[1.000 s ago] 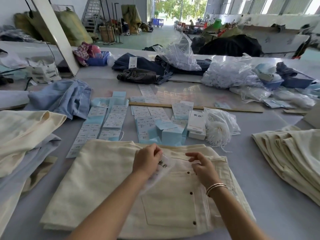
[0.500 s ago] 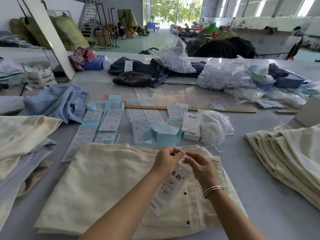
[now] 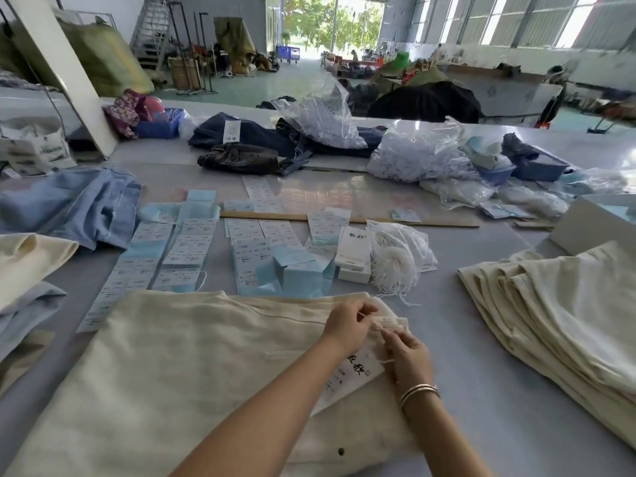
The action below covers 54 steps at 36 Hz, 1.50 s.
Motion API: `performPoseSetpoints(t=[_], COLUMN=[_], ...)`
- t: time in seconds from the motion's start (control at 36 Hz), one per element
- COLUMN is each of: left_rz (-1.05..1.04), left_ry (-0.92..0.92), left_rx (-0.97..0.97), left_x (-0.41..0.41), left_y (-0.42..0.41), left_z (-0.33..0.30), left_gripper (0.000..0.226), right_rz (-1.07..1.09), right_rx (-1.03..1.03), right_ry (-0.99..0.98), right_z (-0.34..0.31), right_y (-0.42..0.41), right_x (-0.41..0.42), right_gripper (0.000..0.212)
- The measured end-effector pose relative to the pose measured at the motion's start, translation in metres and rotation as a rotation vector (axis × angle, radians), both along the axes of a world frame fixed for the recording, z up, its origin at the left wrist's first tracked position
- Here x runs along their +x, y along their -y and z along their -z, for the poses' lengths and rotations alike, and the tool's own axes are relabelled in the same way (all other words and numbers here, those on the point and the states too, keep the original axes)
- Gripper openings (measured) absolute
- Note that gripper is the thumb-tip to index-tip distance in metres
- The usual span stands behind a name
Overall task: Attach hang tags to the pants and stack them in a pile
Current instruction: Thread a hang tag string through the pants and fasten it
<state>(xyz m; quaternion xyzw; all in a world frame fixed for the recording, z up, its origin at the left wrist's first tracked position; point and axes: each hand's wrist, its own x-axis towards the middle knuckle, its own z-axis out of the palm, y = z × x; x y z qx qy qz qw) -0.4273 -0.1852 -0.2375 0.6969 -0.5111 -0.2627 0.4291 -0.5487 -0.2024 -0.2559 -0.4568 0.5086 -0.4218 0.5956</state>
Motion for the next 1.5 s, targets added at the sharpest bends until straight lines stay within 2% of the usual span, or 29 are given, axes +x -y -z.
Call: performPoseSetpoints(t=[0.14, 0.28, 0.42, 0.5, 0.64, 0.75, 0.83, 0.94, 1.08, 1.14, 1.28, 1.39, 1.5], left_rz=[0.141, 0.117, 0.139, 0.17, 0.128, 0.085, 0.076, 0.043, -0.016, -0.034, -0.118, -0.152, -0.021], left_ry=[0.374, 0.486, 0.197, 0.083, -0.128, -0.254, -0.274, -0.239, -0.244, -0.271, -0.436, -0.406, -0.336], left_rx=[0.072, 0.048, 0.093, 0.119, 0.158, 0.129, 0.139, 0.164, 0.154, 0.163, 0.159, 0.062, -0.064], left_x=[-0.003, -0.004, 0.006, 0.009, 0.01, 0.009, 0.006, 0.004, 0.0, -0.001, 0.002, 0.001, -0.009], left_y=[0.011, 0.021, 0.022, 0.018, 0.01, 0.007, 0.008, 0.013, 0.015, 0.016, 0.017, 0.015, 0.006], left_z=[0.005, 0.001, -0.002, -0.001, 0.002, 0.006, 0.006, 0.007, 0.009, 0.007, 0.004, 0.003, 0.001], left_gripper=[0.026, 0.018, 0.02, 0.024, 0.023, 0.021, 0.025, 0.019, 0.018, 0.018, 0.015, 0.014, 0.016], right_rz=[0.181, 0.185, 0.183, 0.201, 0.269, 0.236, 0.224, 0.198, 0.135, 0.104, 0.08, 0.068, 0.027], right_rx=[-0.056, -0.097, -0.024, 0.023, 0.052, 0.008, -0.031, -0.047, -0.013, 0.085, 0.347, 0.354, 0.237], right_ry=[-0.044, -0.221, -0.266, -0.254, -0.083, -0.008, 0.024, 0.044, 0.07, 0.183, 0.623, 0.729, 0.719], right_z=[0.012, 0.016, 0.012, 0.009, 0.01, 0.01, 0.009, 0.005, -0.001, -0.003, -0.001, -0.007, -0.017], right_y=[0.001, 0.001, 0.01, 0.015, 0.011, 0.004, 0.001, -0.002, -0.004, -0.004, -0.011, -0.014, -0.015], right_x=[0.003, 0.007, 0.014, 0.017, 0.018, 0.017, 0.017, 0.015, 0.011, 0.005, -0.021, -0.033, -0.037], right_gripper=[0.024, 0.021, 0.016, 0.016, 0.021, 0.013, 0.017, 0.02, 0.012, 0.011, 0.013, 0.026, 0.04])
